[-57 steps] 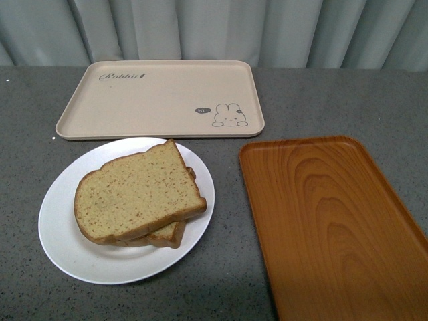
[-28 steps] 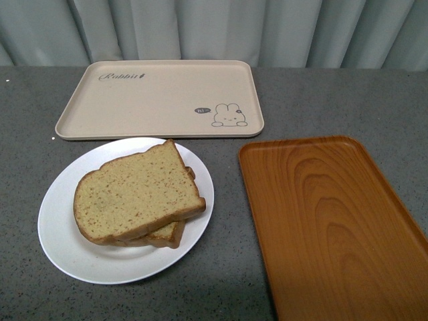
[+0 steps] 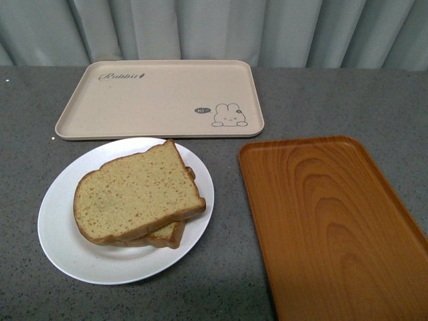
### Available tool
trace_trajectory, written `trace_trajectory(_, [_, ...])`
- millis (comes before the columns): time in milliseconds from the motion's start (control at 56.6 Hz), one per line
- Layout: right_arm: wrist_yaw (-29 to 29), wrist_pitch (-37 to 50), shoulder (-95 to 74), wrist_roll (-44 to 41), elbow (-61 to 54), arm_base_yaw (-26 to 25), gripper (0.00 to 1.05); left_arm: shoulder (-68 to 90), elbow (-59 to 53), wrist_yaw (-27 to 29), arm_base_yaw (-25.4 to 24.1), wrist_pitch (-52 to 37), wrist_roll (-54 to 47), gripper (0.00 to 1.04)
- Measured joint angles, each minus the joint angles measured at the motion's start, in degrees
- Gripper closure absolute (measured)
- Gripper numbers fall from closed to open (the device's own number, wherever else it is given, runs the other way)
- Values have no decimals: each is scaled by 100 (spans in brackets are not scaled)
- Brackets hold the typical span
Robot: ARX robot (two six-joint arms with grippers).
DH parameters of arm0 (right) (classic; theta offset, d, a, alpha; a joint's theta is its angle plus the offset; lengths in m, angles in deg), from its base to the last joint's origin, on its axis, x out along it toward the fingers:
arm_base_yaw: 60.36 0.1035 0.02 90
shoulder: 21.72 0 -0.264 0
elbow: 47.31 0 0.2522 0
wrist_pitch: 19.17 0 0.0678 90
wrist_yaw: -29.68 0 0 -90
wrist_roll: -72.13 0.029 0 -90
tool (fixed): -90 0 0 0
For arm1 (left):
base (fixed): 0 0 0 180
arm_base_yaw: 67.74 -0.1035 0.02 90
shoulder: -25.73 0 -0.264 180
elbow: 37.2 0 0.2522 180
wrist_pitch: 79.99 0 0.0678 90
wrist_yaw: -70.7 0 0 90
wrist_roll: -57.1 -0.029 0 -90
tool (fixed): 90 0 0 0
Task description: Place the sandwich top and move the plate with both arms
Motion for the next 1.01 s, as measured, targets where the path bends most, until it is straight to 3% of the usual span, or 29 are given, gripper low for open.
trace_trajectory(71, [-2,-2,4,-7,0,0,93,24,11,74,15,28,22,6])
trace_trajectory(159, [0,-2,4,-7,0,0,75,1117,439,1419,282,896,1027,6])
trace_trajectory(194, [-2,-2,7,-7,0,0,68,1681,463,1539,310,686,1449,6])
trace_trajectory(247, [0,-2,7,-7,0,0,59,2387,483,1515,319,201,1797,6])
trace_trajectory(407, [-2,-2,7,-7,0,0,31,5007,815,758,50,-1556,2872,6])
trace_trajectory(530, [0,-2,7,-7,0,0,10,6714,1145,323,-238,-2323,3294,6])
trace_trajectory(725, [-2,-2,7,-7,0,0,9,8968,1698,-203,-619,-2815,3735,6])
trace_trajectory(1007, [-2,-2,7,-7,0,0,9,10004,2133,-573,-662,-2771,4389,6])
